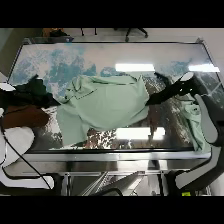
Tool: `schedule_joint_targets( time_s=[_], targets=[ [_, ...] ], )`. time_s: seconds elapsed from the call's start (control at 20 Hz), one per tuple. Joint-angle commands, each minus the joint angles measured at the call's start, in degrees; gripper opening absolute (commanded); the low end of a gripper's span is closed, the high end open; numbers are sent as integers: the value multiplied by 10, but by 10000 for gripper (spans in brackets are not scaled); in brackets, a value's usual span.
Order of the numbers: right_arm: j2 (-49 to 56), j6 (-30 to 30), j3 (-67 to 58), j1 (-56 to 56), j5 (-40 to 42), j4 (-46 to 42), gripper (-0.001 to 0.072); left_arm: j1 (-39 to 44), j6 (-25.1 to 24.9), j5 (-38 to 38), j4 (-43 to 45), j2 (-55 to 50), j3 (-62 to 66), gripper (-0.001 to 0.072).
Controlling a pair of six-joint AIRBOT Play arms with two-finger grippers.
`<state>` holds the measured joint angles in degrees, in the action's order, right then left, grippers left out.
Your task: Fold the shirts.
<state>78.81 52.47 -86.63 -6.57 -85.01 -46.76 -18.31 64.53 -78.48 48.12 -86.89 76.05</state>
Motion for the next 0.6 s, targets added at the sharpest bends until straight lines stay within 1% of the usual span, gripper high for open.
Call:
schedule_joint_targets(
  time_s=[0.0, 0.1, 0.2, 0.35, 0.4, 0.45, 0.55],
  targets=[
    [-139, -7, -49, -25, 54, 69, 25, -20, -6, -2, -100, 111, 81, 13],
    [-216, -24, -93, -49, 95, 125, 24, -41, -6, 8, -161, 183, 158, 13],
    [-287, -49, -124, -59, 146, 142, 25, -62, -5, 34, -186, 250, 232, 14],
    [-374, -69, -135, -58, 240, 143, 25, -111, -5, 84, -166, 341, 323, 13],
    [-394, -73, -135, -58, 264, 143, 25, -134, -4, 89, -151, 364, 345, 13],
    [-410, -78, -135, -58, 278, 143, 25, -156, -5, 89, -141, 381, 361, 14],
    [-421, -80, -135, -58, 276, 143, 25, -195, -5, 82, -131, 403, 369, 13]
  ],
)
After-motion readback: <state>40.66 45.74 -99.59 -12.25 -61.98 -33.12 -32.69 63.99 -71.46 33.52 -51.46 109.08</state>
